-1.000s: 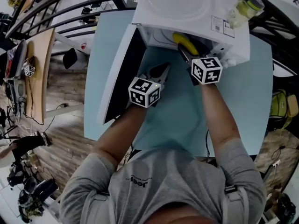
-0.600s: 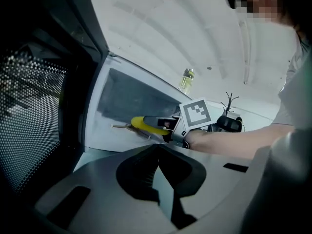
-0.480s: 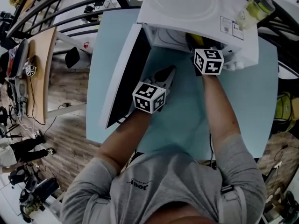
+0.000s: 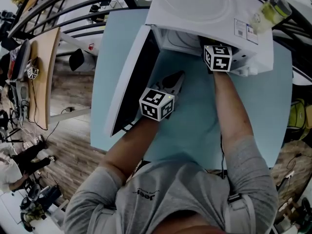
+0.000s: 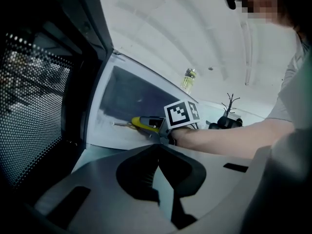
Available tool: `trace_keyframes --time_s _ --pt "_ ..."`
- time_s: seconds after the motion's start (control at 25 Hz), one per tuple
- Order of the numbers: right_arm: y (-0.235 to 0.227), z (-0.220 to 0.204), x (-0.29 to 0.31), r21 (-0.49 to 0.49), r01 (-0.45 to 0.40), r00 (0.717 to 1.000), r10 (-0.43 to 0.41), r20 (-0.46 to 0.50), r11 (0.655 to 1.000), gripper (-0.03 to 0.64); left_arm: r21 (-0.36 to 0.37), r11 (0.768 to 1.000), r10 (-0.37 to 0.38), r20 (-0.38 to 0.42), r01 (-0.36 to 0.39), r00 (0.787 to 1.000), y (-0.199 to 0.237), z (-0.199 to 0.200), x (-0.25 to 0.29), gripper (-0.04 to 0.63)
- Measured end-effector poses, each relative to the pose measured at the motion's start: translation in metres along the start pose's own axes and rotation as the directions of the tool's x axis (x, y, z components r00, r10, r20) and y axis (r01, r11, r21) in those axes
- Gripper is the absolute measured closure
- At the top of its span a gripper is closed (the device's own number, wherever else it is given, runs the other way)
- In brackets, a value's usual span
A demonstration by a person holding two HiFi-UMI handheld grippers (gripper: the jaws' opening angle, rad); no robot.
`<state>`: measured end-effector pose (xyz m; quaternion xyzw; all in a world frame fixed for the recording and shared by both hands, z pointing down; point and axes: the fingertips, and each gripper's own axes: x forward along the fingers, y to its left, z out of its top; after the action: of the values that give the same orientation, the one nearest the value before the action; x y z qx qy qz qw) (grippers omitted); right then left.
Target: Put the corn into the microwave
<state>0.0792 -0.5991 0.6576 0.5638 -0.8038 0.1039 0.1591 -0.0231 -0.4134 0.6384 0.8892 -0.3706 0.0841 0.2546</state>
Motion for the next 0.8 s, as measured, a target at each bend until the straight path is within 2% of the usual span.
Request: trace_keyframes --time_s 0.64,0.8 --pt "-0.001 -0.021 0.018 -0.046 0.002 0.997 -0.006 -0.081 0.999 0.365 0.007 1.000 0.005 -0.004 -0.005 1.000 0.002 0.001 0.001 0.577" --pt "0.005 -0.024 0.019 -0.098 -0.009 0.991 -0.004 -0.132 0.995 0.365 0.007 1.000 0.007 -0.003 -0.007 1.000 0.001 0.002 -0.001 0.577"
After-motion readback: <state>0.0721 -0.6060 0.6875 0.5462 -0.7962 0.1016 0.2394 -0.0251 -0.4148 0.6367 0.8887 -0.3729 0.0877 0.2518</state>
